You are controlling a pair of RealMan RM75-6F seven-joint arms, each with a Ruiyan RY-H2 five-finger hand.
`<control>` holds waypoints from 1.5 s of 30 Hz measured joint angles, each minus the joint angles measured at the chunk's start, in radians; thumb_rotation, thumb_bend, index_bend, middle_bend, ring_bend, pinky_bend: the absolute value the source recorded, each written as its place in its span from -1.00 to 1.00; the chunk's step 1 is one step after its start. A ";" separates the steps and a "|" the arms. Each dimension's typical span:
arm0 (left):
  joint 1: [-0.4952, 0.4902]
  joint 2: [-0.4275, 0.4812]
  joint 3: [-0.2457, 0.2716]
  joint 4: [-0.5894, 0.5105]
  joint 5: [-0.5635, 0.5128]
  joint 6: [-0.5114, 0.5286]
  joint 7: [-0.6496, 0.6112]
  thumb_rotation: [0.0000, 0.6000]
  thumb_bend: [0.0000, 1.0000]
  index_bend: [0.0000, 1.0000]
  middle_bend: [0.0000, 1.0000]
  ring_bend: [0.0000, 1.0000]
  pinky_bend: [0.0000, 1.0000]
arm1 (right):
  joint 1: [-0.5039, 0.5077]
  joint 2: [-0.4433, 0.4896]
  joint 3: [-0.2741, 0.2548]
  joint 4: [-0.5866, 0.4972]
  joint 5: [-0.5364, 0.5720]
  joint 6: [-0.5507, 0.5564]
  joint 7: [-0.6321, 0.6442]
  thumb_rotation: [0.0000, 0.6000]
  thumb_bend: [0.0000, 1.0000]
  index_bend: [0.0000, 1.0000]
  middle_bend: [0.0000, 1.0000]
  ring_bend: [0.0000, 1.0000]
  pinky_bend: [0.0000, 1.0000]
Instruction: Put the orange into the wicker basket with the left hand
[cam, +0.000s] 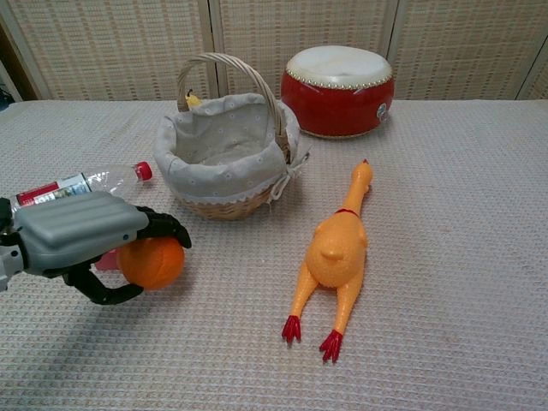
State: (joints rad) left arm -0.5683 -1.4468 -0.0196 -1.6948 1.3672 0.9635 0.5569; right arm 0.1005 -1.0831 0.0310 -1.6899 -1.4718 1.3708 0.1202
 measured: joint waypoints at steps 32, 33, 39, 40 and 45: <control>-0.255 -0.108 -0.289 0.081 -0.130 0.022 -0.057 1.00 0.24 0.20 0.24 0.27 0.48 | 0.002 0.007 -0.004 0.000 -0.001 -0.010 0.012 1.00 -0.91 -1.00 -1.00 -1.00 -1.00; -0.263 -0.115 -0.291 0.095 -0.144 0.019 -0.045 1.00 0.17 0.03 0.06 0.11 0.35 | 0.002 0.007 -0.004 0.000 0.000 -0.010 0.012 1.00 -0.91 -1.00 -1.00 -1.00 -1.00; -0.285 -0.133 -0.297 0.107 -0.276 0.022 0.061 1.00 -0.10 -0.92 -0.98 -0.89 -0.52 | 0.000 0.008 -0.005 -0.001 0.000 -0.008 0.014 1.00 -0.91 -1.00 -1.00 -1.00 -1.00; -0.288 -0.134 -0.298 0.105 -0.301 0.025 0.077 1.00 -0.10 -0.95 -0.99 -0.93 -0.56 | 0.000 0.008 -0.005 -0.001 -0.001 -0.008 0.014 1.00 -0.91 -1.00 -1.00 -1.00 -1.00; -0.298 -0.125 -0.307 0.076 -0.412 0.070 0.146 1.00 -0.12 -1.00 -1.00 -1.00 -0.74 | 0.000 0.008 -0.006 -0.001 -0.004 -0.006 0.011 1.00 -0.91 -1.00 -1.00 -1.00 -1.00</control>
State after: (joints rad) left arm -0.8664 -1.5721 -0.3269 -1.6188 0.9556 1.0336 0.7027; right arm 0.1001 -1.0752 0.0250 -1.6908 -1.4757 1.3645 0.1314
